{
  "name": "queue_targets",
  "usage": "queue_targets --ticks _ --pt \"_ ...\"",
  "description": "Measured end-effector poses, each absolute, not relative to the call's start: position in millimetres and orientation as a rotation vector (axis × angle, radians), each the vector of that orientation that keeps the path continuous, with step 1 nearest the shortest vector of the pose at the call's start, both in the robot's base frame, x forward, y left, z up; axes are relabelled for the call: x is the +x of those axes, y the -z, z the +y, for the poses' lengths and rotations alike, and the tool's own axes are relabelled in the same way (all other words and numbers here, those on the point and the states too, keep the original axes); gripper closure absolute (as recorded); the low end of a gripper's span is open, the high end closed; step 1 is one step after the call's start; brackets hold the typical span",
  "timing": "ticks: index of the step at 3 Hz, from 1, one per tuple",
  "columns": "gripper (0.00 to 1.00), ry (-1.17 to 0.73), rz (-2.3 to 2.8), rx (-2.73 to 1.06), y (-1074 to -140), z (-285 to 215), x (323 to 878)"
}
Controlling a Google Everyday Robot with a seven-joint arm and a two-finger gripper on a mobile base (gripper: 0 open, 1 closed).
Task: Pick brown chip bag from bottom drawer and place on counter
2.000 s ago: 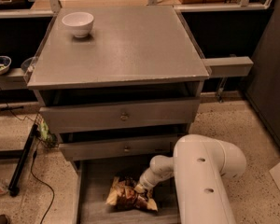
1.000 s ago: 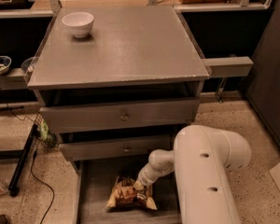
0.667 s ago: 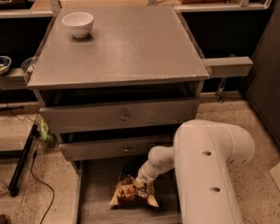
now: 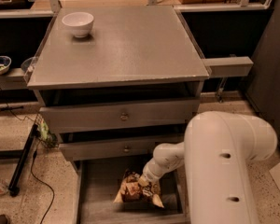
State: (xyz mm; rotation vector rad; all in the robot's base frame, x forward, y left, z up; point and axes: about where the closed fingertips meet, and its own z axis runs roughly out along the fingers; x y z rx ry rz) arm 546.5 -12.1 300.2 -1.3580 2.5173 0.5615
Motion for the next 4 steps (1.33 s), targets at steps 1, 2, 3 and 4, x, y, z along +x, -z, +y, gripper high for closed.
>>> queue_targets --ticks 1,2,3,4 --pt "1.00 -0.503 2.522 -1.301 -333 -28 534" --pt "1.00 -0.437 2.530 -1.255 -363 -44 507" --pt "1.00 -0.416 2.531 -1.244 -372 -48 509" --pt "1.00 -0.359 2.521 -1.230 -402 -59 508"
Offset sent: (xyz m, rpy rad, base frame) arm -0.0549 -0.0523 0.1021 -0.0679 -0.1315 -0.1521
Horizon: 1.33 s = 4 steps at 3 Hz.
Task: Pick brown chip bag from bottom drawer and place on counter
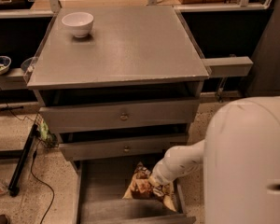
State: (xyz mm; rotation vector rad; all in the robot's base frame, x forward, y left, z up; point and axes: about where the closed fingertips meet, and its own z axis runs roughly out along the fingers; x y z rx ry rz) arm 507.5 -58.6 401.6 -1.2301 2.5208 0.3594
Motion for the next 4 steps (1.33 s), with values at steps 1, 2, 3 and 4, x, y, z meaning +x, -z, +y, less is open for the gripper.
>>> queue_targets --ticks 1,2,3,4 --pt "1.00 -0.274 2.493 -1.216 -443 -73 504" --pt "1.00 -0.197 2.443 -1.202 -486 -96 502" --pt "1.00 -0.161 2.432 -1.138 -508 -127 509" --pt "1.00 -0.159 2.434 -1.141 -509 -126 509"
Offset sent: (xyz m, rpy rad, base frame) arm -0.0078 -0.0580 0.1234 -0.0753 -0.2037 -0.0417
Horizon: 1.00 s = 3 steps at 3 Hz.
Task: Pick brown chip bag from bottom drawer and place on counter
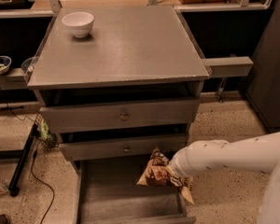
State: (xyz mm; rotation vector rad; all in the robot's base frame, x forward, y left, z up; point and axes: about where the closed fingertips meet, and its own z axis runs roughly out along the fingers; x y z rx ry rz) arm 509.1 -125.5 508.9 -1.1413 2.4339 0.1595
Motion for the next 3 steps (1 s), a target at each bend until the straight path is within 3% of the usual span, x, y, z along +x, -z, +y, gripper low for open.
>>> queue_targets --ticks 3 --pt "1.00 0.043 2.329 -1.173 -627 -133 510"
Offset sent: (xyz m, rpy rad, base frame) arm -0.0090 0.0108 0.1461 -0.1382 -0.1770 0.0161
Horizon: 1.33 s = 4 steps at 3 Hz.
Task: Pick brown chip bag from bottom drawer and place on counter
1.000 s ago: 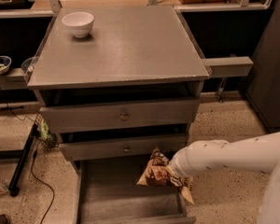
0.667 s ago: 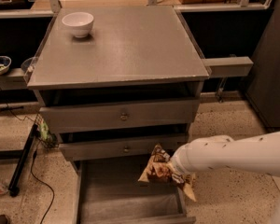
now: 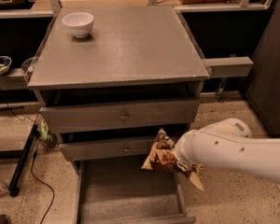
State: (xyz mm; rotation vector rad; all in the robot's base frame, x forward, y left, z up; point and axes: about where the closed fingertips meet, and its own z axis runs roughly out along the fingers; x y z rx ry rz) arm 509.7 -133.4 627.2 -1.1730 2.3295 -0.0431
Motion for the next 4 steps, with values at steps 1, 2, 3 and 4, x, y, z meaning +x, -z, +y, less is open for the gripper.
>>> queue_targets --ticks 1,2,3,4 --pt "1.00 0.093 2.277 -1.161 -666 -137 509" --pt "1.00 0.094 2.277 -1.160 -666 -137 509" --pt "1.00 0.118 2.270 -1.149 -678 -143 511" --pt "1.00 0.156 2.242 -1.151 -706 -144 508"
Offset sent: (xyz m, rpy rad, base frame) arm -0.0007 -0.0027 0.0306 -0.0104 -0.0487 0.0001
